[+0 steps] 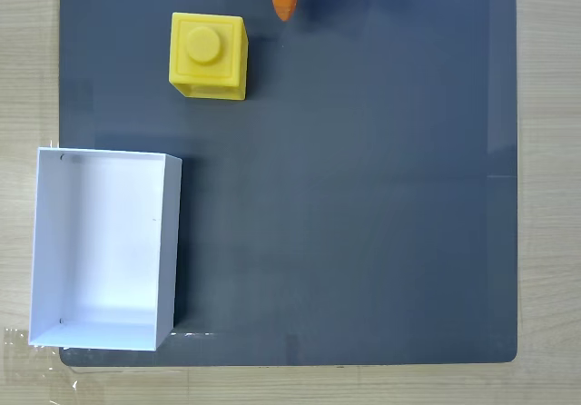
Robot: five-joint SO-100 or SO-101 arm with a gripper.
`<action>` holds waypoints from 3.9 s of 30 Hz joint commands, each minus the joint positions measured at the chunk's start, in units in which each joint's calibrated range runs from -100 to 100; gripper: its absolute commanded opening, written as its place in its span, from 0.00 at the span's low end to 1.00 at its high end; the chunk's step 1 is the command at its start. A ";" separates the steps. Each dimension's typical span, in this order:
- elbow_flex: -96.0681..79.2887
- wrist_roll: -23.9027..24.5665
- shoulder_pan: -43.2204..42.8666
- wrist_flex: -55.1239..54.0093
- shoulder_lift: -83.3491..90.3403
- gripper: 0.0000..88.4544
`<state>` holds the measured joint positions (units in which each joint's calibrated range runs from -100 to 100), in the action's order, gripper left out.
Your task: Grasp a yellow block and put it in the box
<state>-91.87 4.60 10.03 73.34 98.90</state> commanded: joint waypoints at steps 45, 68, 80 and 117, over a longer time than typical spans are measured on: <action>62.15 0.65 0.32 -12.87 -61.70 0.04; 86.67 -13.36 16.99 17.67 -79.92 0.05; 87.12 -25.27 19.77 26.22 -87.55 0.34; 82.51 -24.95 21.11 21.51 -110.51 0.50</action>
<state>-10.12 -20.39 30.81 95.93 -11.59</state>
